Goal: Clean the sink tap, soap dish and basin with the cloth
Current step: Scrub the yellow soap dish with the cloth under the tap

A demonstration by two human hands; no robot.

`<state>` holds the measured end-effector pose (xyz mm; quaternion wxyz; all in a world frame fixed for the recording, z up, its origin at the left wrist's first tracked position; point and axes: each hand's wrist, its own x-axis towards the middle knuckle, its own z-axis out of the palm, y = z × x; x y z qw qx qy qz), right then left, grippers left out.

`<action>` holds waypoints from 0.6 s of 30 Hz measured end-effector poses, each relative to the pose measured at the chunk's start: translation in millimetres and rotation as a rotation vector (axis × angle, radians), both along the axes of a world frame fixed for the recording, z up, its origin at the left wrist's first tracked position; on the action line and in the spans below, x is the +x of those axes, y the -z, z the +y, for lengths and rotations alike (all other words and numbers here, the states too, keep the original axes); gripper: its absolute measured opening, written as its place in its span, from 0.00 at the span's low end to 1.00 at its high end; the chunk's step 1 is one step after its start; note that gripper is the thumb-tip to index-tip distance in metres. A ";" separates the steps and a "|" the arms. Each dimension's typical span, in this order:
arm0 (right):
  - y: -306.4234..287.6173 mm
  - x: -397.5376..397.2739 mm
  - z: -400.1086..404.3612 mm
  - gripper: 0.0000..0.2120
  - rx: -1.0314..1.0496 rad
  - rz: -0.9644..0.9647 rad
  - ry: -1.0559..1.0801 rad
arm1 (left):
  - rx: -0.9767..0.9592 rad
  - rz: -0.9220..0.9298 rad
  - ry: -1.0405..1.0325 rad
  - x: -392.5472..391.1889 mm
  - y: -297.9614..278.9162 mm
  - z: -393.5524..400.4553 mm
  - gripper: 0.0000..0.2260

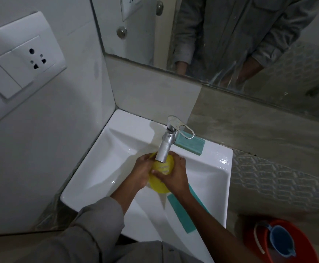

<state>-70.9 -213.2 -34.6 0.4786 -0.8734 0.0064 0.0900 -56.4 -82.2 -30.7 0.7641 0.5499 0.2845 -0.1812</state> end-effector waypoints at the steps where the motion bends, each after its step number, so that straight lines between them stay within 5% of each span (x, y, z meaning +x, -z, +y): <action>1: -0.7 0.0 -1.5 0.34 -0.010 0.049 -0.005 | 0.009 0.023 -0.026 -0.9 1.2 1.1 0.16; 5: -2.3 -3.2 -11.6 0.07 0.197 0.271 0.166 | 0.011 0.102 -0.077 -6.0 8.7 -3.4 0.04; 10: -8.5 -0.1 -13.5 0.14 0.218 0.362 0.155 | 0.011 0.227 -0.064 -10.3 7.7 -14.8 0.07; 18: -1.9 9.0 -11.2 0.06 0.345 0.504 0.228 | 0.003 0.239 -0.007 -8.1 3.2 -14.7 0.11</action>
